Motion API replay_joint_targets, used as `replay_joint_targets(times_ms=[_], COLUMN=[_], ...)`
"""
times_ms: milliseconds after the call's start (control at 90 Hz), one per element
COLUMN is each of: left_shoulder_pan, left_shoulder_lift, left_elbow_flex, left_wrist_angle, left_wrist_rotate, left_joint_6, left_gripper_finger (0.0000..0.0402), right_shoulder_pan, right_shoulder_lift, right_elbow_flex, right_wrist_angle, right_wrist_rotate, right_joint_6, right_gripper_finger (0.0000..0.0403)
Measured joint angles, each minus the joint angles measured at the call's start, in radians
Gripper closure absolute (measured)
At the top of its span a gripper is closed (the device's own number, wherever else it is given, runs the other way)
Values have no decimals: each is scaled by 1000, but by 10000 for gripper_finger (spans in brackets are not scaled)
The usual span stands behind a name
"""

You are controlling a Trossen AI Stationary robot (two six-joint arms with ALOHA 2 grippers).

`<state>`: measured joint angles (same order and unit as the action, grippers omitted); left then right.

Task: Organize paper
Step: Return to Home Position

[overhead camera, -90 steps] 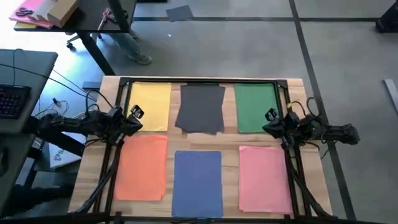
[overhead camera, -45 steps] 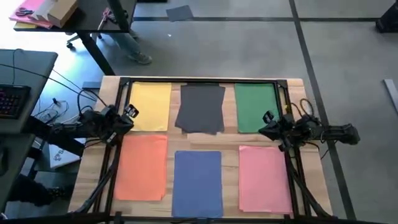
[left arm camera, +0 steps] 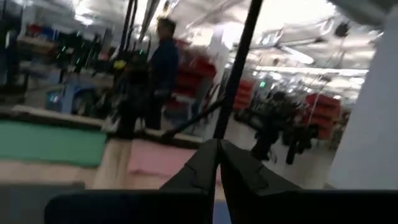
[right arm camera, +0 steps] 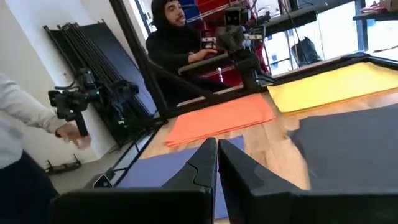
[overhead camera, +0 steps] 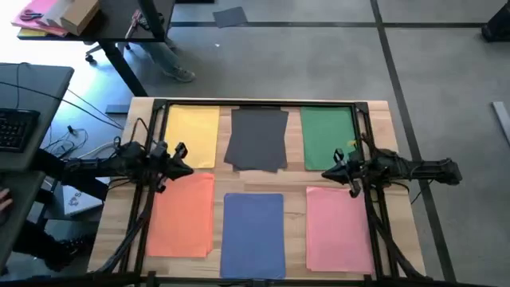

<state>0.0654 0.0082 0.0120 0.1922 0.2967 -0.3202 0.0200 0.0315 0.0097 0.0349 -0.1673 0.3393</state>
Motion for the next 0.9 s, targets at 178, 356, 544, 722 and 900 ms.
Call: replay_joint_targets(times_ms=[178, 356, 544, 722, 900], left_shoulder_pan=[0, 0, 0, 0, 0], left_shoulder_lift=[0, 0, 0, 0, 0], left_elbow_flex=[0, 0, 0, 0, 0], left_wrist_angle=[-71, -81, -83, -83, -83], left_wrist_rotate=[-1, -1, -1, -1, -1], left_joint_6=[0, 0, 0, 0, 0], left_gripper_finger=[394, 394, 394, 394, 394], right_shoulder_pan=[0, 0, 0, 0, 0], right_shoulder_lift=[0, 0, 0, 0, 0], right_elbow_flex=[0, 1, 1, 2, 2], right_wrist_angle=[-1, -2, -2, -3, -3], right_wrist_rotate=[0, 0, -1, -2, -2], right_joint_6=[0, 0, 0, 0, 0], right_gripper_finger=[402, 402, 402, 402, 402])
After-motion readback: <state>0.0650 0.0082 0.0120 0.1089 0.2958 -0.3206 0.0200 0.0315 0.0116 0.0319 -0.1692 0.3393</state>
